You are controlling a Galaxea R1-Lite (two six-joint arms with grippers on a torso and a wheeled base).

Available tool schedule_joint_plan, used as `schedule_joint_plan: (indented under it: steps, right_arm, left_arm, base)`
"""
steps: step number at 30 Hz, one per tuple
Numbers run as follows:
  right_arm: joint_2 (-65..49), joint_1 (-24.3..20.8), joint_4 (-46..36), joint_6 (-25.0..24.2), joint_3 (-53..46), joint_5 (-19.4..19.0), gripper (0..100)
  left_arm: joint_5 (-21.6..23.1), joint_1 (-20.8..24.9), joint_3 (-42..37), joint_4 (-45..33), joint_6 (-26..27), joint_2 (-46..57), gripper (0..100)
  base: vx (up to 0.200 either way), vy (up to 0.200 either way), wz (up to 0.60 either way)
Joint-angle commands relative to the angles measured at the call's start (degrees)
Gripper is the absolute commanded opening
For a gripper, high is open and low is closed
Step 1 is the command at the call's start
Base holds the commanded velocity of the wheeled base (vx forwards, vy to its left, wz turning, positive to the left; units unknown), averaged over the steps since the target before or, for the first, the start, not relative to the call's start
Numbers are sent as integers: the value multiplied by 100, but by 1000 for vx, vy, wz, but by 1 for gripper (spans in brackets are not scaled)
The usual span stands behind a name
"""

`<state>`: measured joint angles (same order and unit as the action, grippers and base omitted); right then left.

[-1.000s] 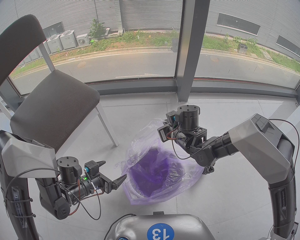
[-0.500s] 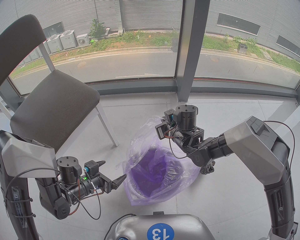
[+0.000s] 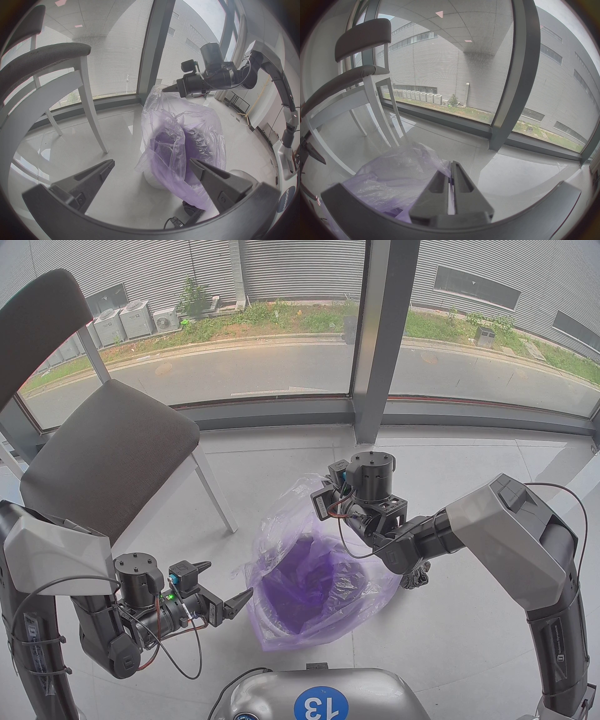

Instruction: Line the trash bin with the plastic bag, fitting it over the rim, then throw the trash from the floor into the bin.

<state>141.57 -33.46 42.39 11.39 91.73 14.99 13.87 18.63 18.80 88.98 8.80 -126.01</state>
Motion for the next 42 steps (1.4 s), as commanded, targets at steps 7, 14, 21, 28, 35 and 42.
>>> schedule_joint_plan:
  steps: [7, 14, 21, 28, 35, 42]
  right_arm:
    - [-50, -2, 50, 22, -59, 3, 100]
    - [-464, -46, -389, 57, -639, -5, 100]
    - [-947, -20, -1180, -137, -1114, -49, 100]
    - [-1439, -46, -1171, -101, -1703, -76, 100]
    - [-1782, -11, -1136, 259, -2415, -76, 100]
    - [-1984, -2, -1013, 268, -2889, -76, 100]
  left_arm:
    - [1, -8, 1, 102, 8, -11, 100]
    - [1, -8, -8, 102, 8, 24, 100]
    - [1, 18, -25, 102, 8, 42, 100]
    - [-7, 71, -52, 102, 16, 42, 100]
    - [-7, 53, -69, 102, 78, 59, 100]
    - [28, 62, -104, 102, 69, 244, 100]
  base:
    - [0, 0, 0]
    - [0, 0, 0]
    - [0, 0, 0]
    - [0, 0, 0]
    - [0, 0, 0]
    - [0, 0, 0]
